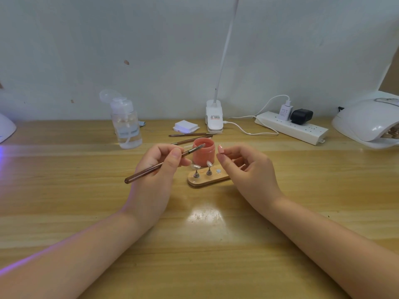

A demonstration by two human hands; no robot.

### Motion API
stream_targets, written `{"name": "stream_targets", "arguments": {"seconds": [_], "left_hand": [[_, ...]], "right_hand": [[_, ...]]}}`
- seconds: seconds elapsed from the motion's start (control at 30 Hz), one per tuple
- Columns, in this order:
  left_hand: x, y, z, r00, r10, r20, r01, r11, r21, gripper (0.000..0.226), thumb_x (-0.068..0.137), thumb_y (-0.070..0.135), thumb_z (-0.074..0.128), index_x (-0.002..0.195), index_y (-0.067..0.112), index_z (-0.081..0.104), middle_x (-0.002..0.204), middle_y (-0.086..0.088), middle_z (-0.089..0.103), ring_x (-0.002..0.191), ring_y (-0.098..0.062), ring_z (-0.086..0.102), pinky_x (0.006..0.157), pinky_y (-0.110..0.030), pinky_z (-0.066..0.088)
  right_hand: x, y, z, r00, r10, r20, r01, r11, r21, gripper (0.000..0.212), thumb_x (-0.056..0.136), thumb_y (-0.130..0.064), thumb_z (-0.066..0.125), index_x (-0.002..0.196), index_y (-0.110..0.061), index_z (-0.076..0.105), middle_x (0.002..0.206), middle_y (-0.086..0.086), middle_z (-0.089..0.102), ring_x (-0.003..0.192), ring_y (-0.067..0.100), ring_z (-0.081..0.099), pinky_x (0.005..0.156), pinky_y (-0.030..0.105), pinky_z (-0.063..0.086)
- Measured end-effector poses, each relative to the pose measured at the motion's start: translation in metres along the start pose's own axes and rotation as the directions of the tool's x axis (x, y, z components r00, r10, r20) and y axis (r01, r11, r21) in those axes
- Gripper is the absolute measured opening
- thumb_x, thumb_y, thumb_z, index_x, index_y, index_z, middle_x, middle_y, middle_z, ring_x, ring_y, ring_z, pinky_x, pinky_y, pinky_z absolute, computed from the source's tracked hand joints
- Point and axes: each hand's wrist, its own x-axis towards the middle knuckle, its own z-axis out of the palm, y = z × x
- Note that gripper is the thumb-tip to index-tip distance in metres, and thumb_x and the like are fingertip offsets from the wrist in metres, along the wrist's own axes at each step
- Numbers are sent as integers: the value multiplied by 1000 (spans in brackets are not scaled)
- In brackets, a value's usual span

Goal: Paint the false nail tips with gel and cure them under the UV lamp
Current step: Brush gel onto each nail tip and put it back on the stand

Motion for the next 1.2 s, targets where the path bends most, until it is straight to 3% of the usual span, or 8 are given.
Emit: {"name": "stream_targets", "arguments": {"seconds": [0.1, 0.2, 0.37, 0.57, 0.67, 0.87, 1.07, 1.2], "left_hand": [[3, 1, 2, 992, -119, -31, 114, 986, -124, 22, 89, 39, 55, 95, 20, 64, 85, 9, 73, 95, -11, 68, 96, -54, 49], [7, 0, 4, 971, -236, -34, 220, 941, -256, 13, 96, 27, 54, 94, 19, 64, 81, 9, 73, 91, -7, 69, 97, -57, 47], [9, 0, 4, 960, -281, 9, 270, 912, -310, 12, 97, 24, 52, 96, 17, 62, 80, 8, 72, 89, -7, 68, 98, -58, 46], [8, 0, 5, 958, -281, 52, 281, 896, -345, 19, 84, 32, 59, 94, 17, 62, 79, 7, 72, 88, -6, 68, 98, -56, 46], [7, 1, 4, 956, -279, 86, 291, 893, -342, 25, 78, 36, 60, 94, 17, 63, 82, 4, 72, 89, -7, 68, 99, -55, 46], [8, 0, 4, 958, -269, 103, 288, 894, -342, 25, 79, 35, 60, 96, 17, 62, 83, 5, 72, 91, -8, 67, 98, -54, 47], [7, 0, 3, 960, -256, 111, 279, 895, -347, 26, 79, 36, 60, 96, 17, 62, 85, 4, 71, 90, -8, 67, 98, -53, 48], [7, -1, 4, 961, -251, 112, 275, 894, -353, 28, 78, 36, 59, 100, 18, 60, 84, 6, 70, 87, -6, 67, 96, -54, 48]], "right_hand": [[1, 4, 1, 999, 45, 25, -42, 993, -109, 3, 84, -25, 72, 82, -27, 72, 70, -4, 66, 58, 9, 49, 60, 34, 45], [3, 9, 2, 993, 102, 51, -86, 964, -250, 8, 84, -33, 72, 80, -26, 74, 63, -6, 61, 61, 9, 50, 59, 31, 41], [6, 11, 2, 981, 185, 63, -137, 878, -458, 12, 86, -40, 66, 89, -32, 75, 58, -15, 50, 64, 8, 49, 54, 24, 31], [3, 7, 1, 980, 171, 104, -57, 734, -677, 27, 91, -48, 55, 96, -30, 75, 82, -7, 68, 83, 18, 62, 60, 27, 41], [2, 5, 1, 980, 159, 116, -33, 712, -702, 27, 92, -49, 54, 96, -32, 75, 86, -6, 70, 85, 18, 63, 59, 26, 38], [4, 3, 2, 973, 179, 142, -10, 655, -756, 34, 95, -47, 48, 90, -26, 74, 80, -4, 70, 80, 18, 62, 61, 28, 48], [-3, 0, 4, 989, 47, 140, 78, 637, -767, 33, 90, -53, 49, 87, -30, 73, 72, -7, 67, 73, 15, 61, 52, 24, 37], [-5, -2, 7, 982, 57, 179, 98, 659, -746, 34, 91, -57, 47, 97, -35, 73, 80, -8, 69, 80, 12, 62, 54, 24, 36]]}}
